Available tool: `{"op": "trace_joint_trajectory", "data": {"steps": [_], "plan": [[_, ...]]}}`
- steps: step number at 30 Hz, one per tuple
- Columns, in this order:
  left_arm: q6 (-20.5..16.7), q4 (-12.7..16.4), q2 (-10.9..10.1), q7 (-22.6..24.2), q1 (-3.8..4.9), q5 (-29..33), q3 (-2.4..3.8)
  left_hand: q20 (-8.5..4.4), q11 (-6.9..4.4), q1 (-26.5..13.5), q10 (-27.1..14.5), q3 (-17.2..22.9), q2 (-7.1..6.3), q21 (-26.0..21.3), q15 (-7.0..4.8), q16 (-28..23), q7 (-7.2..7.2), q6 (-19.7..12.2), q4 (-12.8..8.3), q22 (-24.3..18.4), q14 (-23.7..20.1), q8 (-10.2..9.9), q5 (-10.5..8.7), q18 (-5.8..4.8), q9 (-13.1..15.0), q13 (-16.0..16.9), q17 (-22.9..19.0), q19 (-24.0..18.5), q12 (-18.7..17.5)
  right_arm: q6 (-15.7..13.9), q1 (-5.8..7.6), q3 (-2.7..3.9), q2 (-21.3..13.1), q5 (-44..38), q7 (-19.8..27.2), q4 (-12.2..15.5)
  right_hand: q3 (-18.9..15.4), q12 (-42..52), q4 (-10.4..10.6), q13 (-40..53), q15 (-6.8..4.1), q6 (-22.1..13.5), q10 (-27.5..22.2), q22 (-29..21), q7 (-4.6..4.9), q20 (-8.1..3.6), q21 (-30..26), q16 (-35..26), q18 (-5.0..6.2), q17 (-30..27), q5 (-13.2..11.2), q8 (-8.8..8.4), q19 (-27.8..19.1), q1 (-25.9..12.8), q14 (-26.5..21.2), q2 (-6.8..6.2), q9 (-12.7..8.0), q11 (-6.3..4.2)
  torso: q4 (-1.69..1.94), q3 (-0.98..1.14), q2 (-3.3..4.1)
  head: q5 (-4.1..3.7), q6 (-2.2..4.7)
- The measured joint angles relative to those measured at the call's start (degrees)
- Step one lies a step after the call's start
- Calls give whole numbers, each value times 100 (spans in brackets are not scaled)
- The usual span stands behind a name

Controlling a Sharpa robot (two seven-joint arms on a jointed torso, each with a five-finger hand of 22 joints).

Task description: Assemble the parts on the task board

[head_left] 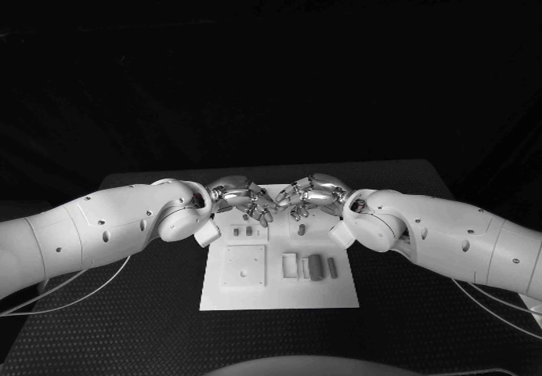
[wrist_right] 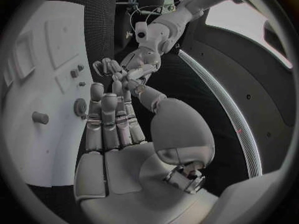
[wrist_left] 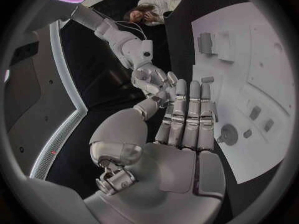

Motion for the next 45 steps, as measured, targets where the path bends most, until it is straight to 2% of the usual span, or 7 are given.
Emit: {"op": "trace_joint_trajectory", "data": {"steps": [15, 20, 26, 30, 33, 39, 45], "plan": [[24, 8, -3, -32, 0, 3, -2, 0, 0, -14, 0, 12, -14, 0, 0, 0, 0, 0, 13, 5, 0, -10, -3, 0, 16, 11, 11, 0, 0, -278, -2, 3, 30, -227, 12, 27, 94, 66, -16, 115, -36, 102, 101, -1, -62, -20, 21, 0, -1, 26, 24, 34, 20, -23, 44, -23, 102, -63, -2, 0, 0, -15, -4], [7, 8, -3, -77, -4, 53, -5, 0, 0, -14, 0, 28, -14, 0, 0, -7, 1, -1, 30, 20, 0, -11, -6, 0, 18, 37, 33, 0, 0, -393, -1, 6, 38, -451, -22, 45, 309, 66, -9, 167, -46, 110, 144, -1, -69, -20, 21, 0, -1, 46, 21, 61, 20, 42, 77, -79, 155, -63, -2, 0, 1, -21, -9], [-45, 14, -7, -166, -6, 248, -9, 0, 95, -15, -96, 45, -15, 0, 26, -89, 165, -229, 46, 35, -26, -167, -6, 0, 9, 55, 49, 0, -46, -473, -1, 8, 33, -600, -49, 57, 399, 66, -12, 234, -41, 126, 144, -2, -86, -20, 21, 0, -1, 53, 4, 61, 20, 56, 86, -65, 224, -63, -1, -1, 1, -25, -18], [-70, 12, -21, -212, -6, 345, -9, 31, 144, -125, -145, 69, -124, 0, 54, -134, 336, -606, 68, 52, -54, -410, 6, 0, -113, 96, 73, -32, -67, -512, -3, 8, 22, -652, -64, 53, 442, 65, -15, 235, -41, 126, 153, -2, -86, -9, 21, -20, -1, 53, 26, 61, 31, 56, 86, -65, 234, -72, 0, -2, 1, -26, -15], [-87, 6, -40, -254, -6, 417, -9, 52, 185, -210, -186, 69, -209, 0, 82, -182, 363, -765, 68, 67, -82, -504, 6, 0, -162, 126, 84, -52, -107, -544, -5, 6, 15, -683, -71, 42, 443, 65, -14, 245, -52, 126, 163, -2, -86, 0, 21, -22, -2, 59, 26, 60, 40, 56, 73, -65, 233, -83, 2, -2, 1, -26, -14], [-78, -4, -71, -323, -4, 511, -11, 52, 205, -241, -206, 44, -299, 0, 83, -205, 359, -769, 75, 80, -83, -505, 6, 0, -165, 144, 98, -52, -110, -603, -8, 6, 9, -718, -71, 12, 469, 88, -8, 278, -54, 126, 163, -2, -86, 0, 44, -22, -1, 59, 26, 58, 40, 56, 69, -65, 238, -84, 2, -2, 1, -26, -19], [-39, -11, -111, -394, -4, 566, -14, 72, 206, -280, -247, 5, -417, 0, 103, -233, 359, -769, 98, 95, -103, -505, 6, 0, -165, 166, 109, -73, -110, -645, -9, 6, 7, -734, -71, -10, 476, 88, -14, 279, -73, 125, 163, -3, -86, -13, 44, -22, 73, 64, 26, 53, 53, 56, 88, -65, 272, -84, 1, -2, 1, -25, -21]]}}
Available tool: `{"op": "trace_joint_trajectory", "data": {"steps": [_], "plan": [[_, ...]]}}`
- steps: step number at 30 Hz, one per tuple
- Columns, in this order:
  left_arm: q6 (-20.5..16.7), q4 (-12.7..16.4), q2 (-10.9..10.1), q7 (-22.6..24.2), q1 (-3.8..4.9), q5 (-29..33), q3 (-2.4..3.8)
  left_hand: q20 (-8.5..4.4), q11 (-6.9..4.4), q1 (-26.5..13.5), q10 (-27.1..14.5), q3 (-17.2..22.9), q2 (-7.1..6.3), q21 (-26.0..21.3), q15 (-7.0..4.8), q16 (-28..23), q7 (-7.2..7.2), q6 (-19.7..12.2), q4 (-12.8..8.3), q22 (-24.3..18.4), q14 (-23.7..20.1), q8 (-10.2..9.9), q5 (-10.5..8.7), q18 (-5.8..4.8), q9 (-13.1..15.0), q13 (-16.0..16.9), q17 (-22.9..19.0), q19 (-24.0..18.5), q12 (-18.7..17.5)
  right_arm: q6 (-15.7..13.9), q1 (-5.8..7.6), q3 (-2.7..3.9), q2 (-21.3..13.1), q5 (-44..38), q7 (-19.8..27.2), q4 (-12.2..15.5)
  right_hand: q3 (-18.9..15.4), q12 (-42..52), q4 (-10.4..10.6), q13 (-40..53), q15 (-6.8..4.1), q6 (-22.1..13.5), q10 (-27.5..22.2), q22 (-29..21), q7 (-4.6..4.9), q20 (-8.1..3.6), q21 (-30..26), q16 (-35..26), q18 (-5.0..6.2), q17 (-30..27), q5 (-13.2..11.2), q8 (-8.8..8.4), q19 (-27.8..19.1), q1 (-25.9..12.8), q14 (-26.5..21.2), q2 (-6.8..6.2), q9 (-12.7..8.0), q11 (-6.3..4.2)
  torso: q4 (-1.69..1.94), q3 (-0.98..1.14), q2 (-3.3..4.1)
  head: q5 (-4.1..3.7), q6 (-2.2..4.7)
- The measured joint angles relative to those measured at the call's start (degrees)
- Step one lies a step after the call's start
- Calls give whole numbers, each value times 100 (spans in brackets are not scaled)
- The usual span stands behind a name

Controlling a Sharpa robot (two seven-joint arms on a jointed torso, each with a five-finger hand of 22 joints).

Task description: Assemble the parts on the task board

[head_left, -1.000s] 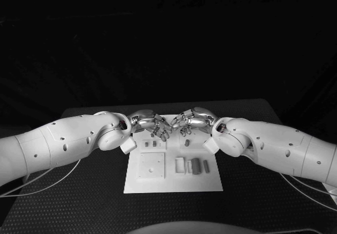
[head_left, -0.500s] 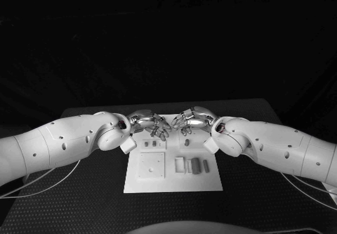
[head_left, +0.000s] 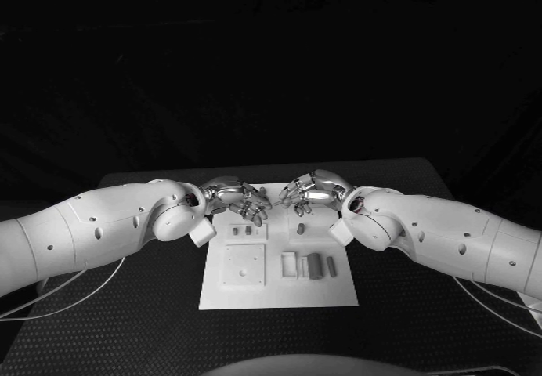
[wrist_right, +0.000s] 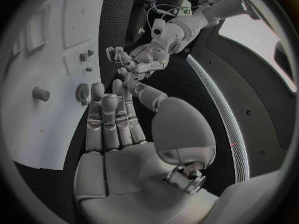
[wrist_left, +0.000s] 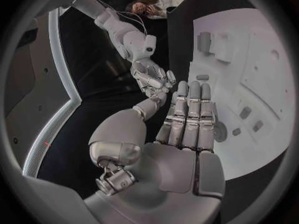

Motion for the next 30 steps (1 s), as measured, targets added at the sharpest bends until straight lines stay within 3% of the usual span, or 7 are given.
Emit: {"op": "trace_joint_trajectory", "data": {"steps": [8, 20, 25, 30], "plan": [[-156, -238, -103, -62, 0, 147, 0, 0, 0, -30, 0, -63, -88, 0, 0, -34, 0, 0, 63, 22, 0, 0, 0, 0, 0, 28, 26, 0, -24, -11, 0, 0, -7, -333, -23, -38, 8, 0, -8, 18, 2, -1, -1, 0, 0, -6, 0, 0, 3, 6, -2, 21, 7, 1, 3, 1, 30, 0, 1, -1, 0, -1, -4], [-1209, -478, -273, 57, 2, 908, 16, 0, 0, -23, 0, -88, -166, 0, 0, -34, 0, 0, 88, 50, 0, 0, 0, 0, 4, 70, 59, 0, -27, -262, 22, -13, 319, -2695, -201, -216, 71, -8, 8, 85, -11, 39, 30, -1, -14, -38, 23, -23, 0, 22, -11, 20, 39, 1, 26, 0, 90, -31, -1, -8, -2, 49, -16], [-1722, -474, -299, 243, 2, 1285, 25, 0, 0, 32, 0, -88, -221, 0, -4, -34, 3, 3, 88, 77, 4, 41, -1, 1, 19, 105, 81, 0, -27, -410, 79, -162, 569, -3672, -393, -251, 99, 1, -9, 92, -6, 72, 41, -1, -39, -59, 48, -23, -32, 26, -27, 20, 61, 31, 37, -29, 123, -21, -2, -9, -2, 100, -25], [-2037, -478, -307, 404, 3, 1558, 41, 0, -22, 56, 23, -88, -244, 0, -22, -34, 20, 63, 88, 88, 22, 67, -1, 0, 26, 123, 97, 0, -5, -516, 81, -437, 841, -4552, -626, -281, 100, 17, -9, 102, -16, 73, 72, -1, -40, -69, 57, -23, -38, 33, -32, 20, 111, 62, 68, -60, 157, -30, -2, -10, -2, 171, -51]]}}
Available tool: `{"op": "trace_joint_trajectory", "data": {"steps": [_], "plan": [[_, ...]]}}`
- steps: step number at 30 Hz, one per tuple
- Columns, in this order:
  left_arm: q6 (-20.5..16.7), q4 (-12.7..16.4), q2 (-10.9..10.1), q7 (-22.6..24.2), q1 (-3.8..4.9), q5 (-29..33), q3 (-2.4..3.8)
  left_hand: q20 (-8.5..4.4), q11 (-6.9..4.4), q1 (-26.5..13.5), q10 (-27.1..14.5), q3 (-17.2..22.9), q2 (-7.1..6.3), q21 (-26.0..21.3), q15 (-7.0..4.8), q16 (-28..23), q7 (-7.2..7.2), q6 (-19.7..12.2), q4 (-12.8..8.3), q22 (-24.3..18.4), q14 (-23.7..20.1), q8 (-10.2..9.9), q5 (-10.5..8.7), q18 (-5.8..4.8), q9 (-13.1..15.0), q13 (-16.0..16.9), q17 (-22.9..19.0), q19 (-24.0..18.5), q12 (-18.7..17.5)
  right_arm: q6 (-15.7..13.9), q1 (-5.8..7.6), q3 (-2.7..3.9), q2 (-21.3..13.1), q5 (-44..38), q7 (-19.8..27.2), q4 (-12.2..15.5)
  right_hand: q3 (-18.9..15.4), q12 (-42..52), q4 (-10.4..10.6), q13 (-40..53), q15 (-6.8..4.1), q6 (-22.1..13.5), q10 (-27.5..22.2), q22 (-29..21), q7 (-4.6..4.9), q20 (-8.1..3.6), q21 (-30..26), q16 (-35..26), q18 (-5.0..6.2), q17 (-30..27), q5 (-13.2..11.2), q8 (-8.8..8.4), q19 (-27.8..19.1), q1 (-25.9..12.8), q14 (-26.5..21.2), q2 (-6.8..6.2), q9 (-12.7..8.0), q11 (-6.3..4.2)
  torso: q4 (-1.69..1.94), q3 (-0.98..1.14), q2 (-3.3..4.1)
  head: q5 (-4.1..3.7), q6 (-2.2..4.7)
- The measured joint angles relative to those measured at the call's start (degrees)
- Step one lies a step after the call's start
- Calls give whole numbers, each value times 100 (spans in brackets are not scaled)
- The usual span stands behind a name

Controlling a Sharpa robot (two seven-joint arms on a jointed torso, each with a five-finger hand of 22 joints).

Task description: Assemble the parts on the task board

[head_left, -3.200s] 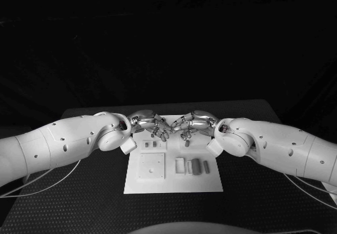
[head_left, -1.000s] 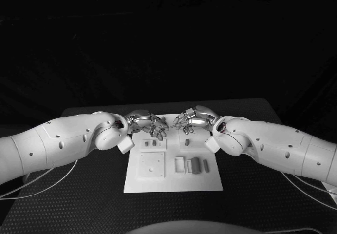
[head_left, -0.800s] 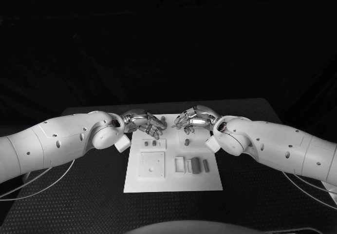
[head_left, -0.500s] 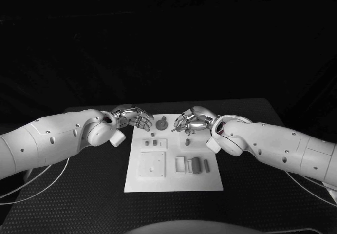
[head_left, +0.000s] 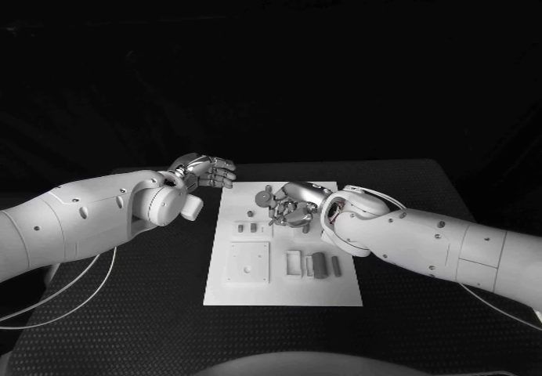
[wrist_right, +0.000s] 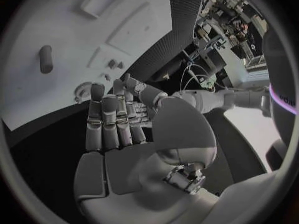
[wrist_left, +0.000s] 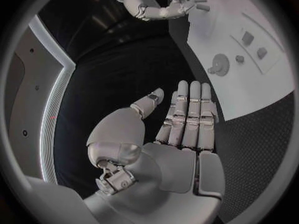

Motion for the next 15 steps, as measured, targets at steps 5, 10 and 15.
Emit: {"op": "trace_joint_trajectory", "data": {"steps": [5, 10, 15], "plan": [[-110, 0, 19, 87, 0, 110, 3, 0, 0, 0, 0, 0, 0, 0, -20, 0, -21, 21, 0, 11, 20, 23, 0, 0, 5, 12, 7, 0, 0, -31, -24, -320, 196, -662, -187, -19, 34, 2, 16, 2, 1, 18, 11, 4, -18, -31, 23, 0, -37, 7, 2, -1, 31, 23, 20, -23, 9, -11, 4, 1, 1, 72, -36], [-159, 3, 25, 138, 0, 179, 3, 0, -21, 0, 21, 0, 0, 0, 1, 0, -41, 41, 0, 12, 41, 23, 0, -1, 5, 14, 6, 0, 0, -31, -37, -424, 295, -1244, -349, -8, 44, 1, 13, 2, 1, 18, 19, 5, -19, -31, 23, 0, 6, 7, 29, -2, 32, 21, 23, -26, 14, -19, 8, 2, 2, 164, -90], [-174, 11, 20, 162, 0, 194, 3, 0, -21, 22, 21, 0, -22, 0, 1, 0, -41, 41, 0, 14, 41, 23, 0, -1, 4, 19, 11, 0, 0, -36, -39, -449, 340, -1685, -499, 26, 45, 1, 13, 2, -6, 55, 26, 4, -17, -22, 23, 0, 12, 13, 30, -4, 62, 49, 47, -55, 20, -26, 4, 3, 2, 223, -133]]}}
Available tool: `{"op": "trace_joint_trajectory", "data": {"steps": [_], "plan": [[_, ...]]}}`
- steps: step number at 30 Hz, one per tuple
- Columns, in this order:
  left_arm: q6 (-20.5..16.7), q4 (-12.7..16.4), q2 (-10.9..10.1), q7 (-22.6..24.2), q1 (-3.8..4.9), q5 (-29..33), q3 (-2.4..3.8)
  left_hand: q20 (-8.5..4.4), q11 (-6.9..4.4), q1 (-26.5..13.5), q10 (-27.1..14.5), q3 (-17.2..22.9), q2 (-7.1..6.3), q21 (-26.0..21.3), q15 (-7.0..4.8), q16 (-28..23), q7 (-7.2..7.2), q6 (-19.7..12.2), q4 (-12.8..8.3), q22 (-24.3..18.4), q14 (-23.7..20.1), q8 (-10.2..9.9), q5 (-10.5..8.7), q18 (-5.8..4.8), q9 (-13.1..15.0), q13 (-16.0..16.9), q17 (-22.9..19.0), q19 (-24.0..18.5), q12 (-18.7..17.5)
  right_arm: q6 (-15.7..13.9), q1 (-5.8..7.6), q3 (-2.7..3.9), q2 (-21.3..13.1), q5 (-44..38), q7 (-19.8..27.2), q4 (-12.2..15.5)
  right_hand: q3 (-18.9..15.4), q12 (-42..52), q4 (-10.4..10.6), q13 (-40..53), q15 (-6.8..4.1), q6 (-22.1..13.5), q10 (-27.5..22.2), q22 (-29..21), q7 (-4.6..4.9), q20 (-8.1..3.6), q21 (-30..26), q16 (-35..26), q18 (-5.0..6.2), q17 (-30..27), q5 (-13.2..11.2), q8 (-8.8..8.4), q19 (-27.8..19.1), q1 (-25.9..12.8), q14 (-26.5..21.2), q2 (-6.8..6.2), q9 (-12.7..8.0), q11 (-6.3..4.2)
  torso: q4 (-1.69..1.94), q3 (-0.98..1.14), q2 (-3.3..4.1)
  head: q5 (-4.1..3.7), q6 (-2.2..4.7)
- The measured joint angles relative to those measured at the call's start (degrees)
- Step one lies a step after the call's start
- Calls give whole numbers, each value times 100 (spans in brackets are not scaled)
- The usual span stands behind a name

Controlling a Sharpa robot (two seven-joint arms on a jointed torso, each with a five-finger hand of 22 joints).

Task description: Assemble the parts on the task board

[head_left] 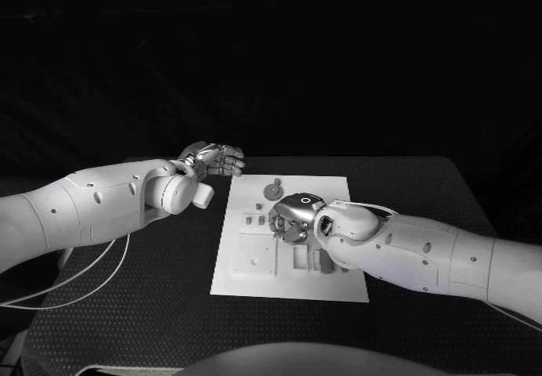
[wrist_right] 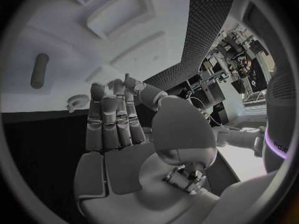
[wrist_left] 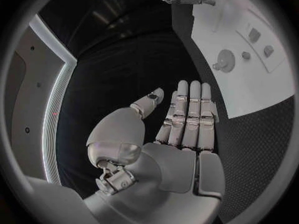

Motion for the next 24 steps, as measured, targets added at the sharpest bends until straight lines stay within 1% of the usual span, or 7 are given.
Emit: {"op": "trace_joint_trajectory", "data": {"steps": [5, 12, 14, 16, 24], "plan": [[-1, 16, 5, 14, 0, -5, 0, 0, 0, 0, 0, 0, 0, 0, 0, 0, 0, 0, 0, 3, 0, 0, 0, 0, 0, 0, 0, 0, 0, -3, 0, -25, 66, -325, -126, 28, 0, -2, 0, 1, -2, 0, 5, 0, -1, -8, 30, 0, 3, 0, 0, -16, 8, 0, 6, 0, 24, -5, -5, 2, 0, 23, -25], [3, 25, 24, 21, 0, -33, 0, 0, 0, 0, 0, 0, 0, 0, 0, 0, 0, 0, 0, 2, 0, 0, 0, 0, -1, -1, -1, 0, 0, -1, -25, -25, 197, -605, -243, 42, 0, -3, 0, 4, -3, 0, 18, -1, -1, -8, 30, -23, 7, 0, 0, -21, 8, -1, 26, -1, 24, -18, -4, 5, 0, 28, -52], [4, 26, 30, 23, 0, -44, 0, 0, 0, 0, 0, 0, 0, 0, 0, 0, 0, 0, 0, 2, 0, 0, 0, 0, -1, -1, -1, 0, 0, 3, -45, -25, 223, -659, -262, 49, 0, -4, 0, 12, -3, 2, 24, -1, -3, -12, 30, -23, 26, 0, 0, -22, 13, -2, 29, -2, 24, -24, -3, 5, 0, 30, -55], [5, 31, 32, 25, 0, -54, 0, 0, 0, 0, 0, 0, 0, 0, 0, 0, 0, 0, 0, 2, 0, 0, 0, 0, -1, 4, -1, 0, 0, 7, -58, -25, 241, -706, -279, 49, -1, -4, 0, 30, -11, 16, 25, -1, -18, -27, 30, -23, 28, -1, 0, -23, 31, -23, 52, -23, 23, -25, 0, 5, 1, 31, -63], [8, 51, 47, 31, 0, -88, 0, 0, 0, 0, 0, 0, 0, 0, 0, 0, 12, 12, 0, 7, 0, -1, 0, 0, -2, 4, -2, 0, 0, 39, -73, -24, 318, -809, -313, 22, -5, -7, -5, 102, -15, 13, 25, -2, -21, -20, 30, -23, 28, -1, -1, -2, 41, -39, 58, -39, 20, -25, 0, 2, 1, 53, -91]]}}
